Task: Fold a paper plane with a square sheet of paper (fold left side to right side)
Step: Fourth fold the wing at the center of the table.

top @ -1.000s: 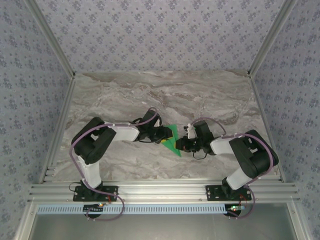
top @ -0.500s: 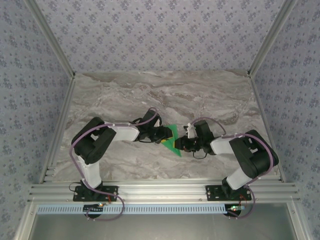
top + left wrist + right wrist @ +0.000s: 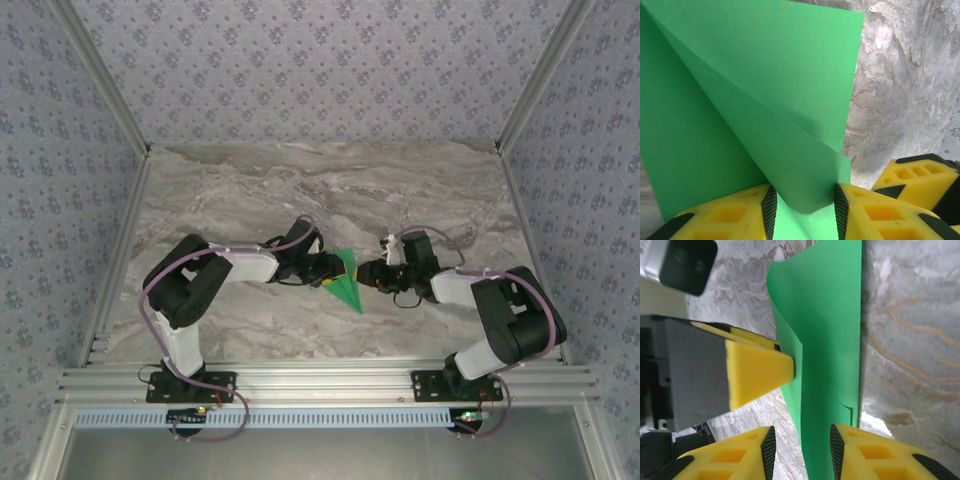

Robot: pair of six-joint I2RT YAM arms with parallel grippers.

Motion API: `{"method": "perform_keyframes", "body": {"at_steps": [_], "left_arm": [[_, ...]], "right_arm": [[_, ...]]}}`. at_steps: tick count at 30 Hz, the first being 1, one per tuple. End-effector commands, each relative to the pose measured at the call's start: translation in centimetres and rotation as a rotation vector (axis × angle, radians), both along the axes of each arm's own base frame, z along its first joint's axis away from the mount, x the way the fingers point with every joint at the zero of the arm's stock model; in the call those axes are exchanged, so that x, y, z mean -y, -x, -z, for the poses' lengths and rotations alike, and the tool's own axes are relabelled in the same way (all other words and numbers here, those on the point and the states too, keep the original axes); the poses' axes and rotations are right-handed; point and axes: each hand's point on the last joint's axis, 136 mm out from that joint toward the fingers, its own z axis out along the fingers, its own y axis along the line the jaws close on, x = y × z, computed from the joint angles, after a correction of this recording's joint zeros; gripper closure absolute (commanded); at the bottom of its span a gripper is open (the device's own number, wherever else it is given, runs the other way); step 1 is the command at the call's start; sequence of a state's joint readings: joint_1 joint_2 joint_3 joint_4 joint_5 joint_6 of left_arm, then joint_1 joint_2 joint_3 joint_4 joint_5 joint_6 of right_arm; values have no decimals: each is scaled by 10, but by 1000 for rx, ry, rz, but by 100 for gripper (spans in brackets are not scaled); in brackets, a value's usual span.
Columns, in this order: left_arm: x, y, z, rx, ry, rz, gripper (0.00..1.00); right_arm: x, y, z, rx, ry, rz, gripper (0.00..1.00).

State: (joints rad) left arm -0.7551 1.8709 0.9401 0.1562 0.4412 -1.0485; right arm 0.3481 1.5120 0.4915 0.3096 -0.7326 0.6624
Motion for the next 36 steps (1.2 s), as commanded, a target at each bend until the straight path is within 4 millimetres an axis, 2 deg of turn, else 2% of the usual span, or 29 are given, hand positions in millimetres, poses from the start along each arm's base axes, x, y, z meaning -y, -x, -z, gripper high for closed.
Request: {"method": "perform_keyframes", "body": {"at_steps": [1, 12, 19, 26, 36], "left_arm": [[-6, 3, 15, -29, -62, -11, 62], [-6, 3, 13, -25, -58, -9, 62], [-5, 3, 12, -24, -58, -8, 62], [-6, 3, 13, -26, -60, -9, 63], [-6, 3, 12, -25, -60, -9, 63]], "right_arm": [[-5, -5, -3, -18, -20, -29, 64], [-18, -9, 13, -70, -20, -55, 67], [-22, -9, 19, -83, -16, -64, 75], [-16, -9, 25, -90, 19, -57, 89], [-4, -8, 33, -86, 75, -46, 92]]}}
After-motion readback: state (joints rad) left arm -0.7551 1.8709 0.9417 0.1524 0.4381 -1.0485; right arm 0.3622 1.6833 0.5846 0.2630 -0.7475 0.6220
